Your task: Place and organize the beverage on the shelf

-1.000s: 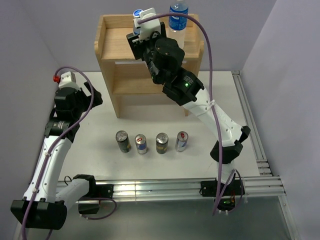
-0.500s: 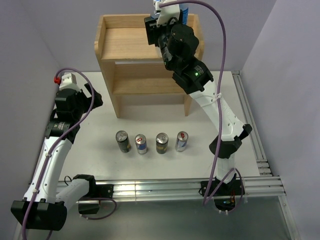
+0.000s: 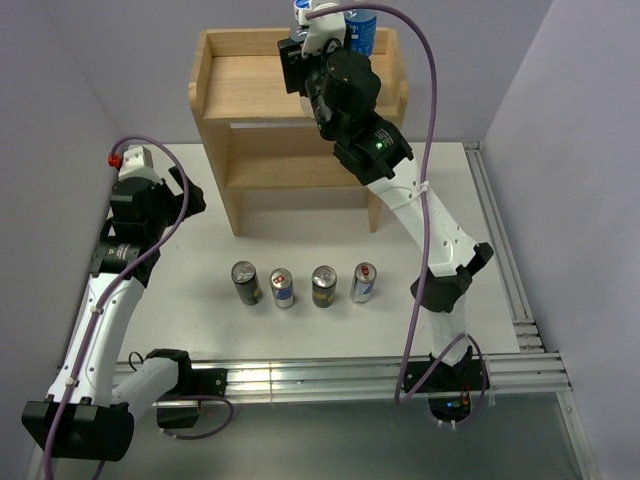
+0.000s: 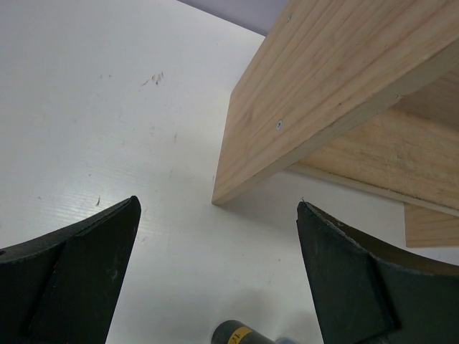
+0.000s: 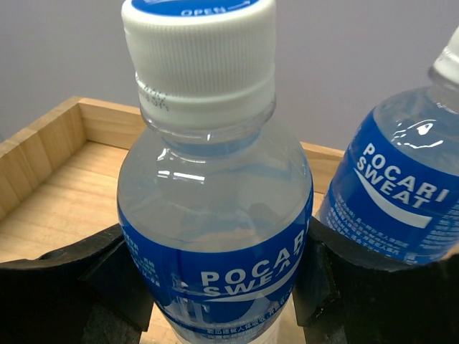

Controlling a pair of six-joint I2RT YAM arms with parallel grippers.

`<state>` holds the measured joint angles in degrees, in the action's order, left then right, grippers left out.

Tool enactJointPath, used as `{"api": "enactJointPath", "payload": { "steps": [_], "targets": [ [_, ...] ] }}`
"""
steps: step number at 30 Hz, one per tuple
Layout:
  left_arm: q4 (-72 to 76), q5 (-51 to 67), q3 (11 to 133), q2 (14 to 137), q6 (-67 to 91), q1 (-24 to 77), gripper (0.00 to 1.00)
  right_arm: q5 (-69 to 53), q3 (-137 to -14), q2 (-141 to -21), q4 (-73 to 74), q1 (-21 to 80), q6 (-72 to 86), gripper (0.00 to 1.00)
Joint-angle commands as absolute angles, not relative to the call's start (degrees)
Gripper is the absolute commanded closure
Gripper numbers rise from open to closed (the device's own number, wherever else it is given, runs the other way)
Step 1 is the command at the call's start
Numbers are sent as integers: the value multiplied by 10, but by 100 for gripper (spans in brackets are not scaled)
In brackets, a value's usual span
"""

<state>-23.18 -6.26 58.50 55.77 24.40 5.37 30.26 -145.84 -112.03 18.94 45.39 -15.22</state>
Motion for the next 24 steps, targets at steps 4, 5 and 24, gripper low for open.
{"api": "enactJointPath", "payload": {
  "steps": [4,5,24],
  "targets": [
    [-214,-52,585,560,232,53,3,291,-1499,-1111,100,431,-136,100],
    [-214,-52,587,561,231,53,3,292,-1499,-1113,100,429,-135,100],
    [-216,-47,589,563,229,53,3,304,-1430,-1100,78,416,-130,42]
  ]
}}
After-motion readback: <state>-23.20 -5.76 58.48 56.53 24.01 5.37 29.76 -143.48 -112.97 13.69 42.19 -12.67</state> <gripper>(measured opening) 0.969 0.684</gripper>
